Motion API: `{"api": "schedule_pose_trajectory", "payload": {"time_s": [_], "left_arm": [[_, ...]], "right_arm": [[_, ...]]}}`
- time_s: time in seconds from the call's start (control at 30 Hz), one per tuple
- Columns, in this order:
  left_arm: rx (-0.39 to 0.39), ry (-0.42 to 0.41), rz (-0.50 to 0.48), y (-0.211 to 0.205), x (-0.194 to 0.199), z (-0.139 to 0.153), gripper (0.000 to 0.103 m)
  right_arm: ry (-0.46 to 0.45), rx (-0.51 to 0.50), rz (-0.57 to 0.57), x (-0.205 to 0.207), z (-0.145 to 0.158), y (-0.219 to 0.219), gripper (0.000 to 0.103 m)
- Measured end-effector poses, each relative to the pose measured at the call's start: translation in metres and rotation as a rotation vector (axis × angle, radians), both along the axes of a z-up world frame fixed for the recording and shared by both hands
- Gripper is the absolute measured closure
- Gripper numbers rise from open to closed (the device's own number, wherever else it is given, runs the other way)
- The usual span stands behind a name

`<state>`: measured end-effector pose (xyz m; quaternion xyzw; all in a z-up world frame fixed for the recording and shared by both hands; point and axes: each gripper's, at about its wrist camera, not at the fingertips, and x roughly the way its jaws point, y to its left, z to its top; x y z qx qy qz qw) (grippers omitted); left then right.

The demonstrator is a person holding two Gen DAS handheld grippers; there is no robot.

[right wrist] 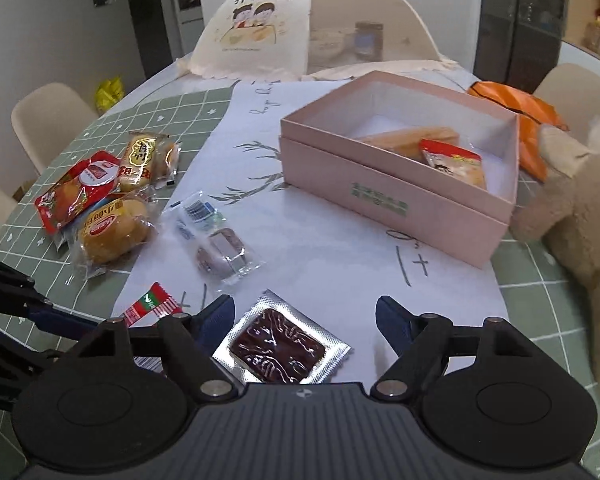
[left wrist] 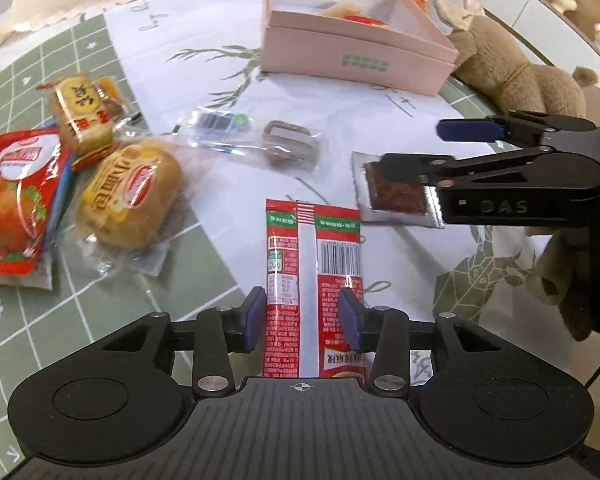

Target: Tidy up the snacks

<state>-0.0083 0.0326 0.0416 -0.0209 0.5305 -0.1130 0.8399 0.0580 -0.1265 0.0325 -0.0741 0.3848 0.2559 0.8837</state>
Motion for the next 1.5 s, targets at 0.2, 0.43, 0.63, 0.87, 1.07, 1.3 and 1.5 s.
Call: {"api": "schedule_pose_trajectory", "payload": {"time_s": [0.2,0.43,0.63,0.87,1.07,1.3,1.5], "left_arm": [[0.074,-0.028,-0.035,-0.003,-0.006,0.001,0.044],[0.032,-0.031,0.055,0.027,-0.007,0.007,0.052],[0.049,-0.030,-0.057,0.004,-0.010,0.004,0.048],[0.126,-0.052,-0.075,-0.018,-0.003,-0.006,0.040],[0.110,-0.060,-0.035,-0.009,-0.011,-0.005,0.049],[0.088,-0.027,0.136,0.029,-0.022,-0.004,0.049],[0.137,-0.033,0.095,0.019,-0.025,-0.006,0.045]], "right_arm": [[-0.031,-0.030,0.021,0.006,-0.004,0.021,0.020],[0.030,-0.041,-0.028,0.018,-0.019,0.012,0.020],[0.043,0.014,-0.049,0.001,-0.029,-0.007,0.013],[-0.027,-0.043,-0.039,-0.014,-0.039,0.004,0.000],[0.012,-0.069,0.028,-0.011,-0.033,0.001,0.000],[0.017,0.019,0.022,0.018,-0.009,0.013,0.013],[0.011,-0.028,0.114,0.037,-0.023,0.071,0.023]]}}
